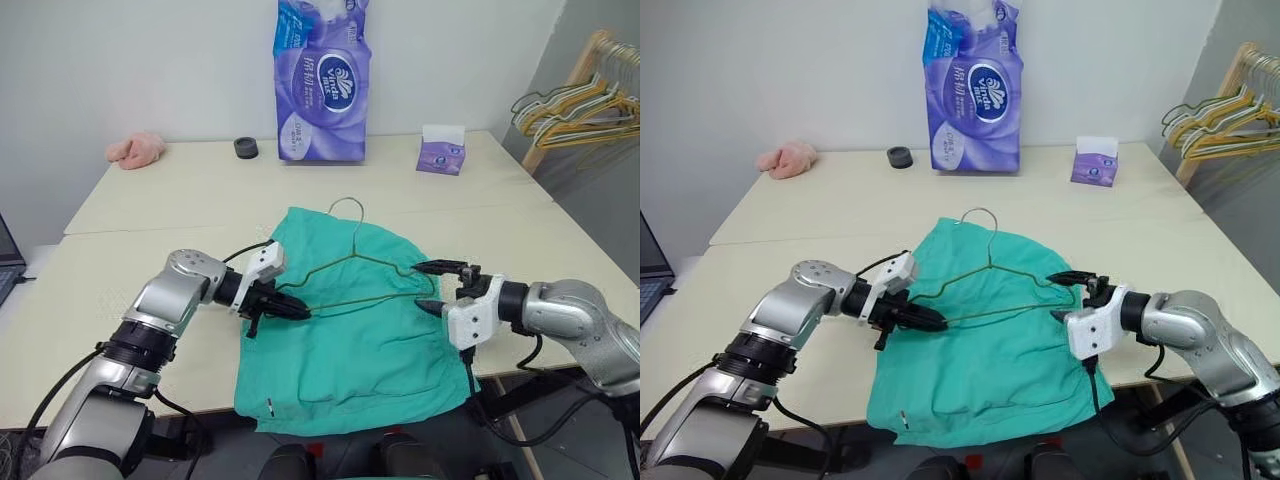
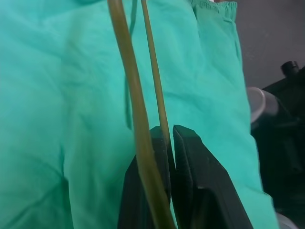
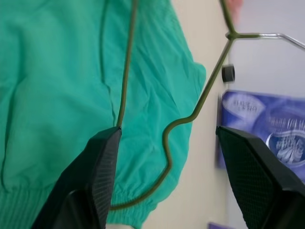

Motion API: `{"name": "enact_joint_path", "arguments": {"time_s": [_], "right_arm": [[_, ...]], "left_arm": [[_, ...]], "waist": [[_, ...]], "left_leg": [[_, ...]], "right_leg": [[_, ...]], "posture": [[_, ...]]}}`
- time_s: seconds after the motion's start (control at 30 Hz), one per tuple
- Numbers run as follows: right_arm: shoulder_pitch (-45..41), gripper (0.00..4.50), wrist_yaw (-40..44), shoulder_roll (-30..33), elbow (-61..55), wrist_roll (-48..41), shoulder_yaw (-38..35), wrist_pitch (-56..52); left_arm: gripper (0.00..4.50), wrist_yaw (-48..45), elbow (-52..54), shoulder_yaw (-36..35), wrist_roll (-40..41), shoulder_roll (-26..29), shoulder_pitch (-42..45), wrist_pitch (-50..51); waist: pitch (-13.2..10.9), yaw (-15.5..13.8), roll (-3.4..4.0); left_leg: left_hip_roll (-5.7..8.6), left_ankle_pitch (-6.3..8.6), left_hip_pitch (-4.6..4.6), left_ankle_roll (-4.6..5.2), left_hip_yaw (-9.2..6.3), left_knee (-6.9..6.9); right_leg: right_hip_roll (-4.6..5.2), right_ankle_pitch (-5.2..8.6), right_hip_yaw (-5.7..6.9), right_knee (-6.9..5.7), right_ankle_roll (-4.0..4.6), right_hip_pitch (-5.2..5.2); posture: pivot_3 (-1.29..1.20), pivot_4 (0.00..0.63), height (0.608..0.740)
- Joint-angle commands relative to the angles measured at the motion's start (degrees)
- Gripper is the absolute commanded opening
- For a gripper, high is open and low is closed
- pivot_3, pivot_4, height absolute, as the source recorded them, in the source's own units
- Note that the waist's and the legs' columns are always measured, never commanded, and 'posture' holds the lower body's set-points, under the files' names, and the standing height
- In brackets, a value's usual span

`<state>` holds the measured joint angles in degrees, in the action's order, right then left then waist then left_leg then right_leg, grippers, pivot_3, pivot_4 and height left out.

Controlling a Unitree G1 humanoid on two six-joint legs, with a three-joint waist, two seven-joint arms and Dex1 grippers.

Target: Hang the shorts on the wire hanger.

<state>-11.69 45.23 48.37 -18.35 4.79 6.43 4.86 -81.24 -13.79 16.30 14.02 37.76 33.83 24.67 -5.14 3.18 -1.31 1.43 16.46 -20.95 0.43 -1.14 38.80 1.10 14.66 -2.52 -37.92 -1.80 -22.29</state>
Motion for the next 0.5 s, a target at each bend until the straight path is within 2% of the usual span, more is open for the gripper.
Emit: {"name": "enact_joint_path", "arguments": {"time_s": [0.03, 0.13, 0.23, 0.37, 0.5], "right_arm": [[0.54, 3.22, 2.98, 0.84, -9.08, -15.07, -7.76, -23.09], [3.05, 3.22, 9.59, 7.04, -13.95, -24.89, -12.67, -37.17], [4.4, 3.22, 11.18, 10.07, -17.0, -31.15, -14.04, -46.0], [3.74, 3.22, 10.54, 11.84, -18.66, -32.2, -11.5, -50.65], [1.75, 3.22, 9.97, 12.35, -18.48, -29.16, -4.1, -51.44]], "left_arm": [[0.0, 0.77, 4.71, -0.65, -2.72, 1.55, -0.78, -8.17], [0.0, 0.47, 9.57, 1.15, -4.75, 2.27, -2.24, -12.63], [0.0, 1.13, 10.88, 1.85, -5.85, 1.54, -1.99, -14.79], [0.0, 1.34, 11.2, 2.77, -7.6, 1.05, -1.31, -17.23], [0.0, 0.92, 11.72, 3.48, -8.15, 0.56, -0.58, -17.55]], "waist": [[0.01, 0.0, 0.01], [0.01, -0.04, 0.04], [0.01, -0.14, 0.03], [0.01, 0.0, 0.04], [0.01, 0.12, 0.03]], "left_leg": [[0.0, 0.0, 0.0, 0.0, 0.0, 0.0], [0.0, 0.03, 0.0, -0.02, -0.04, -0.07], [-0.01, 0.05, 0.0, -0.01, -0.1, -0.07], [-0.02, 0.05, 0.0, -0.01, -0.06, -0.05], [-0.02, 0.05, -0.01, -0.01, -0.04, -0.06]], "right_leg": [[0.01, 0.0, 0.01, 0.0, 0.0, 0.0], [0.06, 0.0, 0.05, 0.02, 0.01, -0.01], [0.07, 0.0, 0.12, 0.08, 0.01, 0.02], [0.06, 0.17, 0.11, 0.12, -0.27, 0.03], [0.05, 0.18, 0.12, 0.16, -0.29, 0.02]], "posture": [[-0.12, 0.054, 0.74], [-0.12, 0.054, 0.74], [-0.13, 0.052, 0.74], [-0.13, 0.052, 0.74], [-0.14, 0.053, 0.74]]}}
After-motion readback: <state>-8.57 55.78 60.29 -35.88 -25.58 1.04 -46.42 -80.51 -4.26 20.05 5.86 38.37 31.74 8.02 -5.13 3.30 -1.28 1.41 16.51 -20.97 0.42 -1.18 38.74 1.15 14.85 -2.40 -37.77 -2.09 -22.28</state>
